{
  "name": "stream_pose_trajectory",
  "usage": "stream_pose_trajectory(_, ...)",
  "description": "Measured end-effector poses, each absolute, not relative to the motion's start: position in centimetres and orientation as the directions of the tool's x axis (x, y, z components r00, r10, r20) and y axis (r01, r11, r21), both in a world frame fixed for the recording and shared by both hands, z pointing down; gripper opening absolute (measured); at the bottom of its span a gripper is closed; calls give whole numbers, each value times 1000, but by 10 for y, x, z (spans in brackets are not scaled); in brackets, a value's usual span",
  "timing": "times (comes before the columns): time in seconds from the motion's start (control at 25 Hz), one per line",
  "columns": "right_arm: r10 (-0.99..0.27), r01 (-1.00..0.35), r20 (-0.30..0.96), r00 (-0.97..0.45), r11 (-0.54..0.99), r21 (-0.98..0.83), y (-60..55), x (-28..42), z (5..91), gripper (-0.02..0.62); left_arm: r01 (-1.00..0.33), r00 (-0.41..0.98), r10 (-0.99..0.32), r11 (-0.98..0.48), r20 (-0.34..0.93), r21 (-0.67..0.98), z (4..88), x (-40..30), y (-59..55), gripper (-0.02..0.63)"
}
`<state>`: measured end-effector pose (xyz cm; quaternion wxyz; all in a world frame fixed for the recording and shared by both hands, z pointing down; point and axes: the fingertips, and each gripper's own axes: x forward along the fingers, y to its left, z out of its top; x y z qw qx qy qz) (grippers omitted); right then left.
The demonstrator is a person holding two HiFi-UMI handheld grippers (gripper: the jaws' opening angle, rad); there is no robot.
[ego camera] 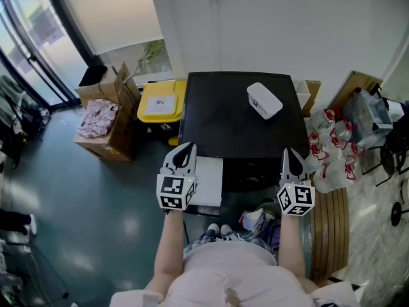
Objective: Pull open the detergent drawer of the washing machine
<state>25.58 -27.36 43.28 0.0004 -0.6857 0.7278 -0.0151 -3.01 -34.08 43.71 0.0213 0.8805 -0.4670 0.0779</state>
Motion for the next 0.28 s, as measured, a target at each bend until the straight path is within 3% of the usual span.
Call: stream_pose_trajectory(0.28,-998,-998,29,-56,56,-14,-274,255,439,14,-823,555,-816,-567,163,-38,443,-30,-343,25)
